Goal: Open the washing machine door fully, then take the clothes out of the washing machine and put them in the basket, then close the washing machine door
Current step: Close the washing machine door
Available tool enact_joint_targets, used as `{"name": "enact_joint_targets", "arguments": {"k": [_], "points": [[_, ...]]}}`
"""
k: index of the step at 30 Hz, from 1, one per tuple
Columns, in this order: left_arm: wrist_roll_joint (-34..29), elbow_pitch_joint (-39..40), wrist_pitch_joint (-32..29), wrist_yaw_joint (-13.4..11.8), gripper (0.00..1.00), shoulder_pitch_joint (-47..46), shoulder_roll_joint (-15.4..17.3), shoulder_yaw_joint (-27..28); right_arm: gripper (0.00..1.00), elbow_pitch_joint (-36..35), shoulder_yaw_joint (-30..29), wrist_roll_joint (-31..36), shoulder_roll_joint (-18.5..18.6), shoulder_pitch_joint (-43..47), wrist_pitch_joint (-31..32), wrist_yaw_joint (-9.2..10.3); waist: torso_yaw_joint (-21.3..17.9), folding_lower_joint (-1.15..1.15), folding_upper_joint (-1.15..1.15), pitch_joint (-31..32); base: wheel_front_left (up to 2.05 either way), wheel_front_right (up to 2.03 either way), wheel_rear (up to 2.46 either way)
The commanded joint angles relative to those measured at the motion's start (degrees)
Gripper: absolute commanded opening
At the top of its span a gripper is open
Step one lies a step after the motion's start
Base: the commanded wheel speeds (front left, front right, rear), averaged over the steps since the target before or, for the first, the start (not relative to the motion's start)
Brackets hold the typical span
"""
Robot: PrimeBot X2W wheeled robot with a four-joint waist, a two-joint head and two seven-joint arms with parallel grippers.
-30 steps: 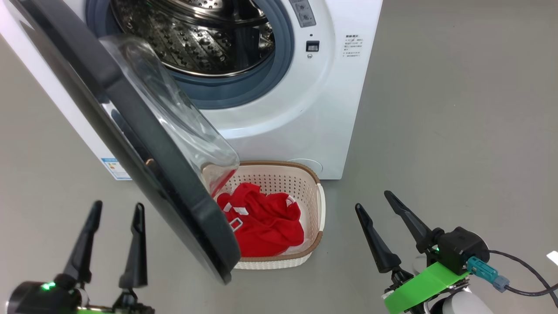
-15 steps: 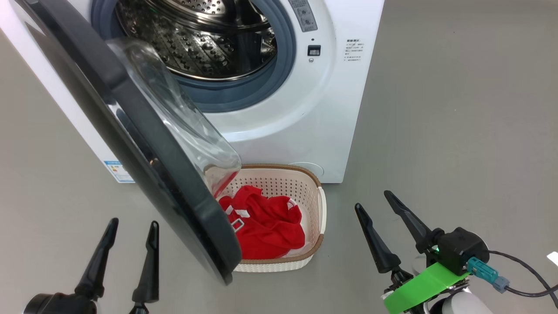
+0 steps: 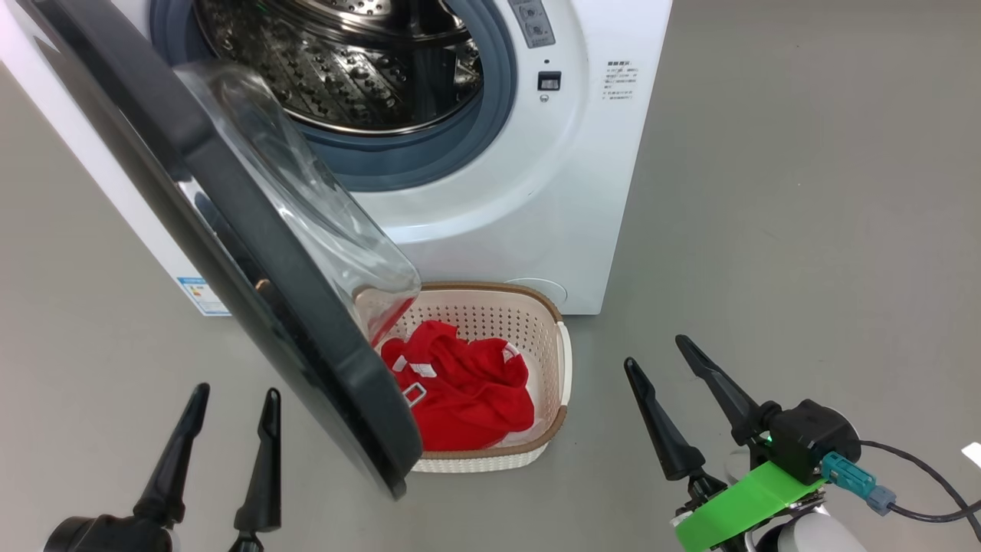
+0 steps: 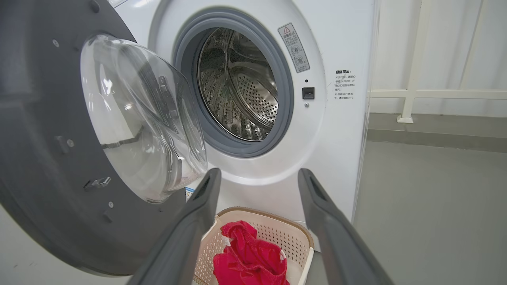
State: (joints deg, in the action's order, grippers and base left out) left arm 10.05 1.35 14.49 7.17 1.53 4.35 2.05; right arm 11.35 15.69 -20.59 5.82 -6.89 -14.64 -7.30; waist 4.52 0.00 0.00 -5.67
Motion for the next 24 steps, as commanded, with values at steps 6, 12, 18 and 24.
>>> {"name": "enact_joint_targets", "arguments": {"k": [6, 12, 18, 24], "points": [[-2.0, 0.9, 0.5, 0.3, 1.00, -1.3, 0.7, 1.9, 1.00, -1.2, 1.3, 0.3, 0.2, -0.8, -0.4, -0.19, -0.1, 0.00, 0.00, 0.2, 0.00, 0.00, 0.00], [-2.2, 0.4, 0.5, 0.3, 0.09, -1.3, -0.2, 3.3, 1.00, -1.1, 1.4, 0.2, 0.2, -0.5, -0.4, -0.19, 0.0, 0.00, 0.00, 0.9, 0.00, 0.00, 0.00], [10.8, -0.1, 0.5, 0.3, 0.00, -3.2, -1.3, 5.2, 1.00, -1.0, 1.5, 0.1, 0.3, -0.1, -0.4, -0.19, 0.2, 0.00, 0.00, 1.2, 0.00, 0.00, 0.00], [42.6, -0.3, -1.6, 0.3, 0.00, -6.3, -1.4, 3.0, 1.00, -0.6, 1.7, 0.1, 0.4, 0.0, -0.4, -0.19, 0.2, 0.00, 0.00, 1.4, 0.00, 0.00, 0.00]]}}
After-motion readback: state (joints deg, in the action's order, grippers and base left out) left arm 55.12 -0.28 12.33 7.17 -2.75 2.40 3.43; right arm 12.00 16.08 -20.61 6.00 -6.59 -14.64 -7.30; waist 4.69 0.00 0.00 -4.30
